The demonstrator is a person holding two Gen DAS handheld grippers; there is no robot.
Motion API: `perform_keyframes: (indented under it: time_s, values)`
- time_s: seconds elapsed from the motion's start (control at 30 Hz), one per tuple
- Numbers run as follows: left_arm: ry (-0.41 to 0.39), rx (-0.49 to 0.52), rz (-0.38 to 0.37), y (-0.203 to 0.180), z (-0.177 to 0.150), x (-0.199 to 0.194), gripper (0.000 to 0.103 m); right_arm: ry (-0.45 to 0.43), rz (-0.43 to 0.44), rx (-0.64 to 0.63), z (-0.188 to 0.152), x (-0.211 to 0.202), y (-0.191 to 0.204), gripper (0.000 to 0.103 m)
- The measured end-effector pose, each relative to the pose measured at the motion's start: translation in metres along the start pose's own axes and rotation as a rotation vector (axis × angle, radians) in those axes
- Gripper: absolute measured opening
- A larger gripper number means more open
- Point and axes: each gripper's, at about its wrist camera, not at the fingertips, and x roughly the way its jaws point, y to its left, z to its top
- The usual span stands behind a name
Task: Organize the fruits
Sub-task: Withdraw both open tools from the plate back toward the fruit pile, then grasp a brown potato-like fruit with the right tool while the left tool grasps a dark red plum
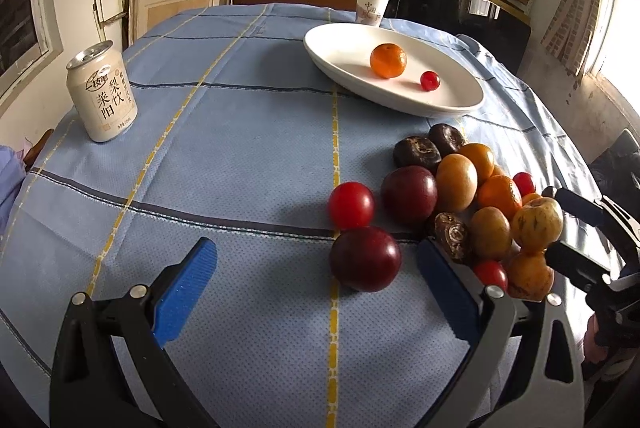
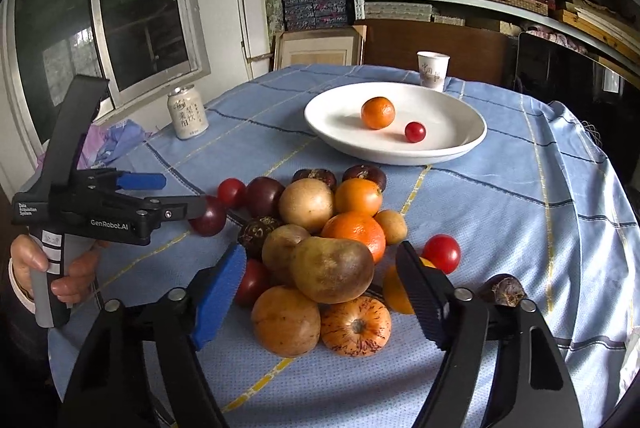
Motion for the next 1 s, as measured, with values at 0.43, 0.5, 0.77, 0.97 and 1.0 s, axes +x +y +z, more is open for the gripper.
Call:
perform_keyframes:
  time_s: [0.43,0.5,0.77,0.97,1.0]
  values:
    - [0.015,-0.005,-0.006,0.002,-0.002,0.001,0.099,0.039,0.003,0.02,0.0,0.009,-0.003,0.065]
    - [0.018,-0.005,-0.005,0.001,-0.002,0.002,0.099,0.051,0.005,0.02,-0.001,0.011,-0.002,0.057]
    - [0.029,-0.01,-0.01,0.003,-0.002,0.005,0.099,0.037,0.028,0.073,-0.001,0.01,-0.012,0.046]
    - [0.046,0.037,-0.069,-0.005,-0.004,0.009,0.097,-0.063,0.031,0.098,0.003,-0.008,-0.016,0.046]
    - [0.051,0.043,-0.074,-0.006,-0.004,0.01,0.09,-0.064,0.029,0.098,0.004,-0.009,-0.016,0.046]
